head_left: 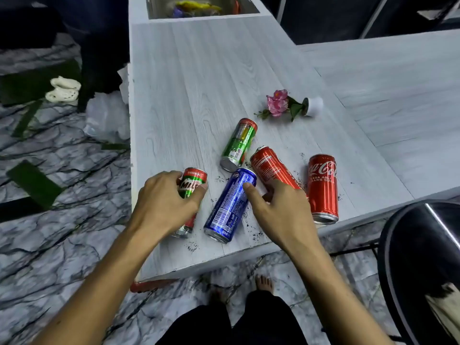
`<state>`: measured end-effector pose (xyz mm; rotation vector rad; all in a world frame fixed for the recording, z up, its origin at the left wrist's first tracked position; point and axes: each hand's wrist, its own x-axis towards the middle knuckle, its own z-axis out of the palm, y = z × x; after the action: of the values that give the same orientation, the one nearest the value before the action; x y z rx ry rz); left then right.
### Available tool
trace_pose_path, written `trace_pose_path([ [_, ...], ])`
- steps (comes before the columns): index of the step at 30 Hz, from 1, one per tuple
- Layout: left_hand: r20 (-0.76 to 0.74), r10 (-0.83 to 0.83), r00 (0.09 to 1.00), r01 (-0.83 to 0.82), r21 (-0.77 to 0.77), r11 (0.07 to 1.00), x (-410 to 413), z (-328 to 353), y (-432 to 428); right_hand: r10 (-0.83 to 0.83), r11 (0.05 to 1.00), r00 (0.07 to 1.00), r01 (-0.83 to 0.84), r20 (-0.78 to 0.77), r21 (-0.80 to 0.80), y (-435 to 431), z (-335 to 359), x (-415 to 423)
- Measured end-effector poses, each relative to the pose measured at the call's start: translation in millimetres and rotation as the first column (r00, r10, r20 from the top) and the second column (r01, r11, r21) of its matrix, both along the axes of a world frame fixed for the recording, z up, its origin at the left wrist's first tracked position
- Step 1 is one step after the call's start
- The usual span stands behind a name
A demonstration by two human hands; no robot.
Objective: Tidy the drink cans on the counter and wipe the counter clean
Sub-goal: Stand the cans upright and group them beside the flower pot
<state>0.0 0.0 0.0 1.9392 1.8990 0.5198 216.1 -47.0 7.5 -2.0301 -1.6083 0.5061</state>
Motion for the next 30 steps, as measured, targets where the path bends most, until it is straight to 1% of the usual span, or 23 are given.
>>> trace_pose_path([
  [2,-0.022,0.002,1.000,-0.002,0.001,1.000,2,-1,-1,-0.037,0.998,0.999,0.037,0.002,-0.045,-1,-2,-5],
  [5,-0.024,0.019,1.000,-0.019,0.006,1.000,4,-5,-1,-0.045,0.991,0.999,0.043,-0.012,-0.129,0,-9,-13],
  [8,-0.043,0.030,0.999,-0.031,-0.016,0.999,3,-5,0,-0.056,0.989,0.995,0.045,-0.078,-0.140,6,-8,-13],
  [12,-0.084,0.027,0.996,-0.031,-0.054,0.998,1,-7,-1,-0.068,0.987,0.992,0.051,-0.105,-0.154,13,-8,-20],
  [20,-0.082,0.065,0.995,-0.072,-0.097,0.993,-3,-11,-2,-0.148,0.965,0.980,0.113,-0.135,-0.235,19,-12,-28],
  [24,-0.028,0.074,0.997,-0.077,-0.130,0.988,-5,-13,0,-0.189,0.950,0.960,0.126,-0.204,-0.284,20,-13,-29],
  [27,0.033,0.090,0.995,-0.083,-0.167,0.983,-7,-13,-1,-0.198,0.952,0.957,0.137,-0.210,-0.272,21,-14,-30],
  [30,0.094,0.098,0.991,-0.079,-0.183,0.980,-8,-12,-5,-0.194,0.953,0.947,0.119,-0.256,-0.279,21,-14,-29],
])
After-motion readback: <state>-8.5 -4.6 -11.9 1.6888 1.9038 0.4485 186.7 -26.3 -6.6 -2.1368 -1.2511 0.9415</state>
